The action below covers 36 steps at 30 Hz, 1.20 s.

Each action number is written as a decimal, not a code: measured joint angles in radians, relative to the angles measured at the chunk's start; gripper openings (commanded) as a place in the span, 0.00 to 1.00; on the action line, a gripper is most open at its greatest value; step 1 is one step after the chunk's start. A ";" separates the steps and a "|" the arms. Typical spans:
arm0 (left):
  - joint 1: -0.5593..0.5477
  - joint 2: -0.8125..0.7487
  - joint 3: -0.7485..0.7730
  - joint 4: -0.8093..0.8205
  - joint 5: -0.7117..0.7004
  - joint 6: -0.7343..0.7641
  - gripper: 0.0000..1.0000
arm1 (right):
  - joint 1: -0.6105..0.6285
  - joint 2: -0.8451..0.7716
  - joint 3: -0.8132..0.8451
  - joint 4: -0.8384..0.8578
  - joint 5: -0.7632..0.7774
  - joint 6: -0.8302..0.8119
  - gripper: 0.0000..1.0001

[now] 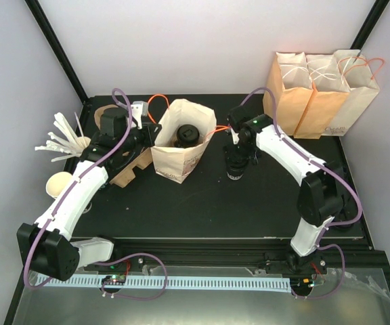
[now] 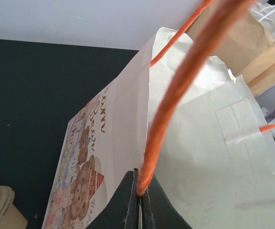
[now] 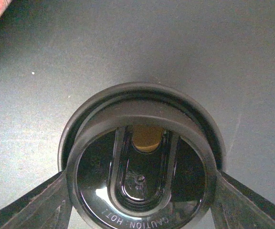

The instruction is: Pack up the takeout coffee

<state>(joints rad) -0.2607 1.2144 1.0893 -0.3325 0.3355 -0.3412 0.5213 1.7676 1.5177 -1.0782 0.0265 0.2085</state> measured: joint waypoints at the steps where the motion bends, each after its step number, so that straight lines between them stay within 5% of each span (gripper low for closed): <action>1: 0.000 0.000 0.000 0.001 0.004 0.001 0.02 | 0.000 -0.003 0.010 -0.008 0.008 0.000 0.76; 13: 0.000 0.013 0.015 0.004 0.183 0.005 0.02 | -0.015 -0.271 0.414 -0.131 0.196 -0.063 0.72; 20: -0.027 0.026 0.072 -0.080 0.210 0.073 0.02 | 0.097 -0.421 0.563 -0.107 0.128 -0.203 0.71; 28: -0.092 0.058 0.159 -0.106 0.208 0.211 0.02 | 0.293 -0.462 0.365 -0.050 0.002 -0.276 0.68; 36: -0.171 0.058 0.167 -0.108 0.206 0.340 0.02 | 0.397 -0.454 -0.021 0.081 0.012 -0.308 0.66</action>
<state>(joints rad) -0.4316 1.2724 1.2564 -0.4400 0.5419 -0.0013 0.9188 1.3140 1.4967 -0.9970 0.0387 -0.0994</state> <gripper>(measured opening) 0.028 0.743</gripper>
